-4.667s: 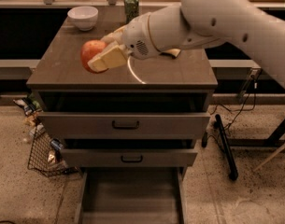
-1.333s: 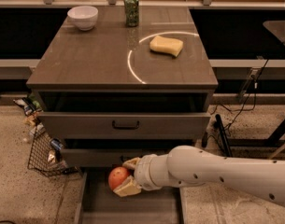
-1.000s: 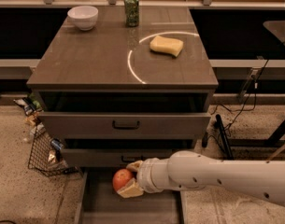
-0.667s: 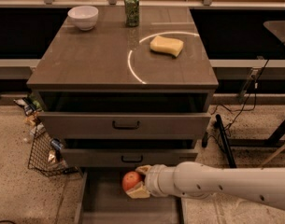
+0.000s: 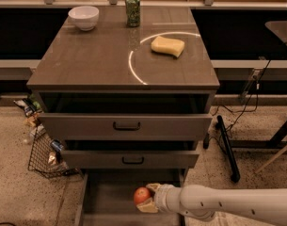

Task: Place apple into bottom drawer

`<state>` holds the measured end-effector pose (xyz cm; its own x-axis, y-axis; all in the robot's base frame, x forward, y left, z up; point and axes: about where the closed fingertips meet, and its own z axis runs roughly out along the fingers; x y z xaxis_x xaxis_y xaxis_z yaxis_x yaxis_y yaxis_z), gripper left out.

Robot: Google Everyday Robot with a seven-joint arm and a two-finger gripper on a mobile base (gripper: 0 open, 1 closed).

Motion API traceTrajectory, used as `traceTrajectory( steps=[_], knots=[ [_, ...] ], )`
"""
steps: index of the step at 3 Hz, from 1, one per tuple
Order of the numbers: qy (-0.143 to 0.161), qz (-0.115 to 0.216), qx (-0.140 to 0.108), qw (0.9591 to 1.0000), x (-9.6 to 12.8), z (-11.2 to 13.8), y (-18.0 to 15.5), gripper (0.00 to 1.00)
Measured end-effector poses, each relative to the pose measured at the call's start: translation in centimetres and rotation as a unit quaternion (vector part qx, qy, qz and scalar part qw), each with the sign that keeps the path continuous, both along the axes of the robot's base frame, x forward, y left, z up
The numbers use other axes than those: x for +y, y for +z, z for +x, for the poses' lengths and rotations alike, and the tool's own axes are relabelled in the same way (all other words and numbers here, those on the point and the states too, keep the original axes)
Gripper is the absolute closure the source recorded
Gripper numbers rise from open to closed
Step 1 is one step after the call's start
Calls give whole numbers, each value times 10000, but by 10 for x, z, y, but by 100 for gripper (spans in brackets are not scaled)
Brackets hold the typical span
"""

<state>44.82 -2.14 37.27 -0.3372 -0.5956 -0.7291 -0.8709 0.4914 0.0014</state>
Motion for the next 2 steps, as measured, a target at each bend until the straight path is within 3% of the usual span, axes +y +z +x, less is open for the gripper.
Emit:
traceTrajectory(
  steps=[1, 2],
  knots=[
    [-102, -36, 94, 9999, -3, 6, -49, 100],
    [-126, 8, 173, 9998, 0, 2, -58, 100]
  ],
)
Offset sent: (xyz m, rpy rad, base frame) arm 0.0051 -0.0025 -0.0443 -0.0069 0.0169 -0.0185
